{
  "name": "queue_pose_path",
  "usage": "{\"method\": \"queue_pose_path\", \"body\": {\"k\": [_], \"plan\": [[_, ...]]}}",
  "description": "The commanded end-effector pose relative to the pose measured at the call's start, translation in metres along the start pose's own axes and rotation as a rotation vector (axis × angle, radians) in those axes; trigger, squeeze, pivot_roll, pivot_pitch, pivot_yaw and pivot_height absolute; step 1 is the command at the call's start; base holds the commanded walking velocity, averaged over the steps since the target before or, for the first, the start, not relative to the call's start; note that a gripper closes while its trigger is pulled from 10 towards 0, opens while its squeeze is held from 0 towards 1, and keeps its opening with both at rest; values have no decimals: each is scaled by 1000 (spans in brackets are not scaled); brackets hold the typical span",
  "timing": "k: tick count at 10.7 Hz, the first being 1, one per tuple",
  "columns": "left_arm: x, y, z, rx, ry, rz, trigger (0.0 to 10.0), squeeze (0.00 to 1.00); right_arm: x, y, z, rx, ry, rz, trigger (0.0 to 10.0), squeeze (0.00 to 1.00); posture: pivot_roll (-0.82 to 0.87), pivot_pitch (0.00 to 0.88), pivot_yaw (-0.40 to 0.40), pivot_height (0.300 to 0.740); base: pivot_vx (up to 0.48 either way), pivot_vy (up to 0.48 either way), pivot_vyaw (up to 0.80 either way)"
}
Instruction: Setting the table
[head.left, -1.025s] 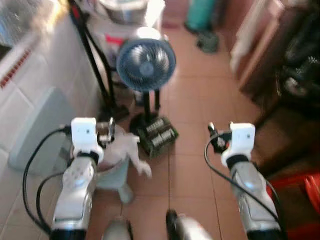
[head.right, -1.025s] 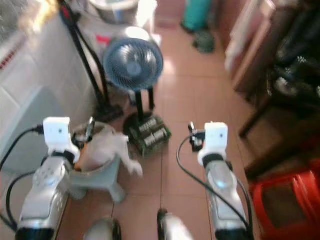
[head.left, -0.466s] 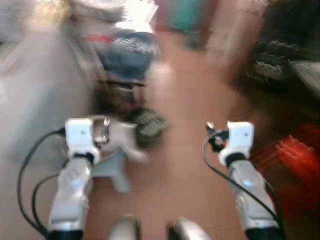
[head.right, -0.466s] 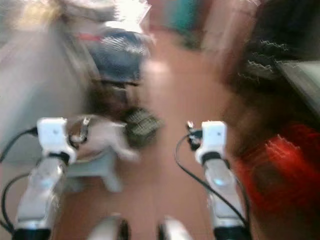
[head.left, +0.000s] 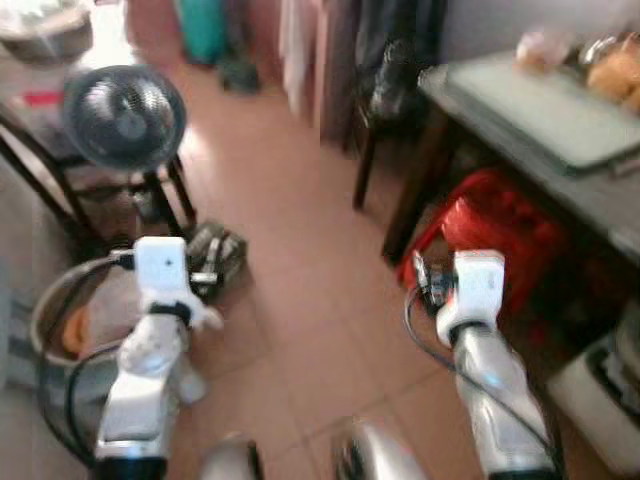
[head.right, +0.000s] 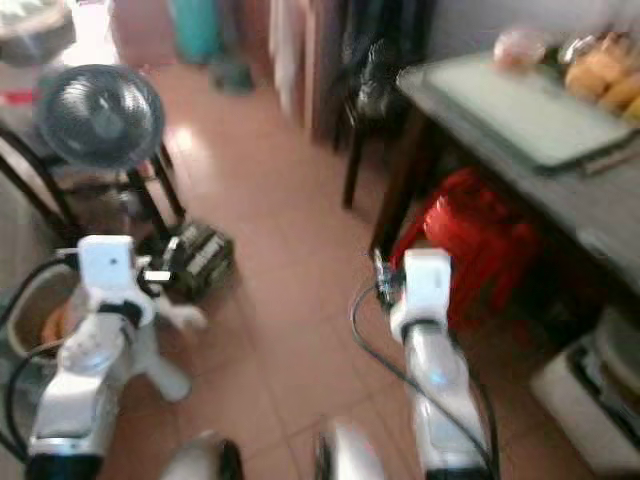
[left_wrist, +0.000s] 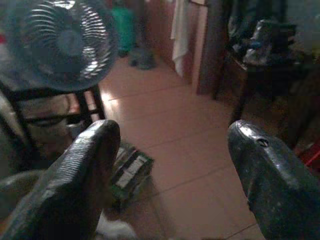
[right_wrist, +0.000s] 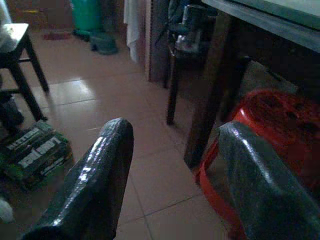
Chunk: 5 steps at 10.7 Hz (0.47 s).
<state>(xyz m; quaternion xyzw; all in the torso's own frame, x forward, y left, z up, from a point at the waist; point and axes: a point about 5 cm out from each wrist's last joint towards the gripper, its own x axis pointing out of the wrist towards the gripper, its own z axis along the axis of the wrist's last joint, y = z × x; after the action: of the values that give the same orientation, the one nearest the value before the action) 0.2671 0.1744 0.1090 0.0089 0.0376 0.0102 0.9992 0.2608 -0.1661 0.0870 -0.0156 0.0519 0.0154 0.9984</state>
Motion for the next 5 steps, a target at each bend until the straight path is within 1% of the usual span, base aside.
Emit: {"method": "queue_pose_path", "body": {"k": [1,5], "plan": [[-2,3,-3,-2,18,6,10000,0,2,0,6,-8,-15,-3,10000,0,-31,155,23,740,0,0,-731],[-2,1,-4,-15,29,3,10000,0,0,0,7,-5,-15,-7,10000,0,-32,167,24,740,0,0,-734]]}}
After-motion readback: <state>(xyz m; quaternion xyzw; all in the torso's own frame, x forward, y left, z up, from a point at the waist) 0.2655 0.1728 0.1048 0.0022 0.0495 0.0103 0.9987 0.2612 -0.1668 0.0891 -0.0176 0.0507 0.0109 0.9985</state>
